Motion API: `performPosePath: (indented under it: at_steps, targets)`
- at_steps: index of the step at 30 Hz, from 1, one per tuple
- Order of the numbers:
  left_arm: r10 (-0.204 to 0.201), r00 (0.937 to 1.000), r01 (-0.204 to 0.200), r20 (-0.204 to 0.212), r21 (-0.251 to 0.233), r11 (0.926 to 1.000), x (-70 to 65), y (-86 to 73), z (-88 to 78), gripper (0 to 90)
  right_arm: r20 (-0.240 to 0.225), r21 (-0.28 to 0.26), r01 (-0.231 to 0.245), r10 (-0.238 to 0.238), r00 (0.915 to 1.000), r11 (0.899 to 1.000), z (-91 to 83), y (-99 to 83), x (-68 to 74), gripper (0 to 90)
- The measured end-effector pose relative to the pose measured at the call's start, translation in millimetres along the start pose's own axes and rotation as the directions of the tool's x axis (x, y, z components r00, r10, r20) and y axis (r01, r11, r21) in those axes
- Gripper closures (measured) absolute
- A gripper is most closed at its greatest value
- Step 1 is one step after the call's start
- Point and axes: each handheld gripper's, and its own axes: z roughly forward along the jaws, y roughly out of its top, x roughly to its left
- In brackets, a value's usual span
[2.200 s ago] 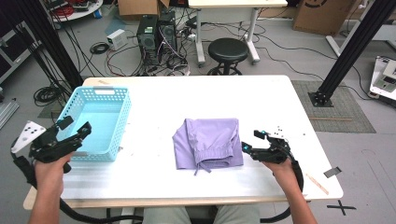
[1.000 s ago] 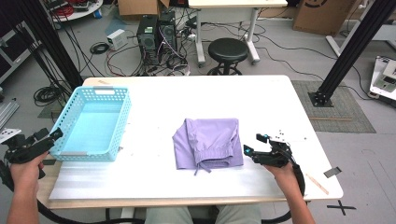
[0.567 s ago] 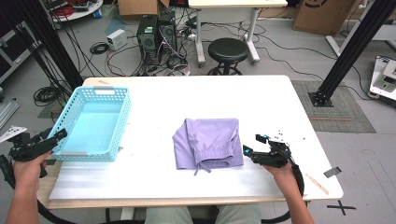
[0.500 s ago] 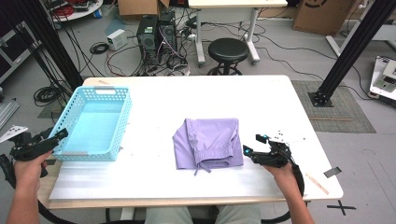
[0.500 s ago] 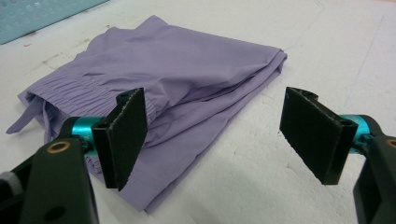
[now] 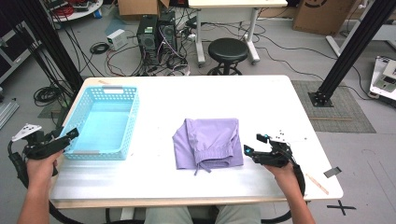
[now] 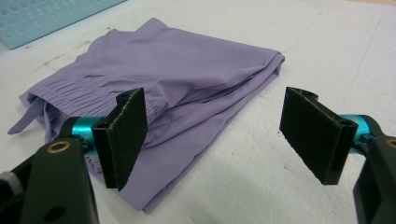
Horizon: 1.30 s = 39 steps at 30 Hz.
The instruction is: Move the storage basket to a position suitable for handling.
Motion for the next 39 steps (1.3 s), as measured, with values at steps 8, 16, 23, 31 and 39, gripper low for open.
performPosePath:
  at_steps: [8, 16, 23, 31, 39]
  targets:
    - [0.017, 0.9998, -0.017, 0.004, 0.007, 0.9998, -16.8, 0.8, 8.7, 35.8, -0.005, -0.002, 0.005, -0.005, 1.0000, 1.000, 0.2, 1.1, 0.8, 23.6]
    - [0.014, 0.9999, -0.014, -0.002, 0.007, 0.9999, -21.4, 1.3, 12.2, 35.7, -0.005, -0.003, 0.004, -0.004, 1.0000, 1.000, -0.5, 0.5, -1.2, 23.6]
    - [0.008, 0.9999, -0.008, -0.013, -0.020, 0.9998, -23.5, 1.4, 10.3, 36.0, -0.004, 0.000, 0.006, -0.006, 1.0000, 1.000, 0.6, 0.8, 0.0, 23.6]
    - [0.014, 0.9997, -0.016, -0.019, -0.133, 0.9909, -47.0, 8.6, -2.4, 27.5, 0.000, -0.003, 0.004, -0.004, 1.0000, 1.000, 0.2, 0.5, -1.7, 23.6]
    - [0.070, 0.9942, -0.051, 0.081, -0.210, 0.9765, -94.1, 16.8, -0.9, 22.3, 0.006, 0.000, 0.012, -0.012, 0.9999, 1.000, -0.1, 1.8, -1.7, 23.5]
